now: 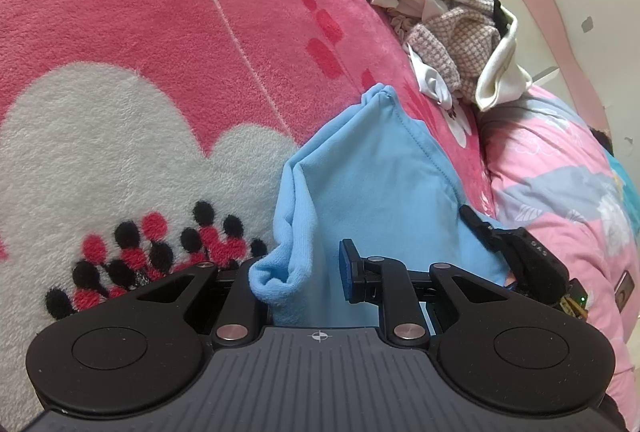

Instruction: Fold clothes

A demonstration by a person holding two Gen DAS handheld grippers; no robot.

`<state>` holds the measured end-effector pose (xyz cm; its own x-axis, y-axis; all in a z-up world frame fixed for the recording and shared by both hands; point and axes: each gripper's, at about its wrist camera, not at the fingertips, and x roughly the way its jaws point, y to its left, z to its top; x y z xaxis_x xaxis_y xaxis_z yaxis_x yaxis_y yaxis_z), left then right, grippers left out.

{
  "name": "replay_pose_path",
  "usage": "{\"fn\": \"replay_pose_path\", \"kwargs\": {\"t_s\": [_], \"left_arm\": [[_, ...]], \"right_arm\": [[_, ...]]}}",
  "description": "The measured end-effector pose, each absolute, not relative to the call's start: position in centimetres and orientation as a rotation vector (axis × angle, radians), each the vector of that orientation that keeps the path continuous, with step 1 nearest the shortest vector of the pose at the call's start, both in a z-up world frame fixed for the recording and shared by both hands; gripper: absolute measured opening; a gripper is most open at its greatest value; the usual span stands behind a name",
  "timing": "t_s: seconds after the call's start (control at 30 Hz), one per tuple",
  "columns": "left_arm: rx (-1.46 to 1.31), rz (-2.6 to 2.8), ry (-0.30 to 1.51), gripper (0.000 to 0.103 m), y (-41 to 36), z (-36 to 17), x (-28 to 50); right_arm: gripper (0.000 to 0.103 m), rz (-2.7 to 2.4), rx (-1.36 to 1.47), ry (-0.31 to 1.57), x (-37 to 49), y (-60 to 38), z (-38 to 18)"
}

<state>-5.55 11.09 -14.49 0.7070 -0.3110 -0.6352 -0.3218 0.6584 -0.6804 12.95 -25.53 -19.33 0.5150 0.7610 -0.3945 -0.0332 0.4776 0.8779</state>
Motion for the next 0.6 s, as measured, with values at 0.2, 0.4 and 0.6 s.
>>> {"fn": "replay_pose_path", "kwargs": {"t_s": [0.2, 0.4, 0.6], "left_arm": [[-0.881, 0.007, 0.811, 0.018, 11.2, -14.5, -5.6], [-0.837, 0.025, 0.788, 0.007, 10.8, -14.0, -6.0], [-0.824, 0.021, 0.750, 0.005, 10.7, -13.2, -6.6]], "right_arm": [[0.016, 0.591, 0.846, 0.910, 13.5, -24.3, -18.3], [0.014, 0.562, 0.563, 0.831, 12.1, -22.5, -15.2], [0.014, 0.550, 0.261, 0.731, 10.3, -19.9, -11.9]]}}
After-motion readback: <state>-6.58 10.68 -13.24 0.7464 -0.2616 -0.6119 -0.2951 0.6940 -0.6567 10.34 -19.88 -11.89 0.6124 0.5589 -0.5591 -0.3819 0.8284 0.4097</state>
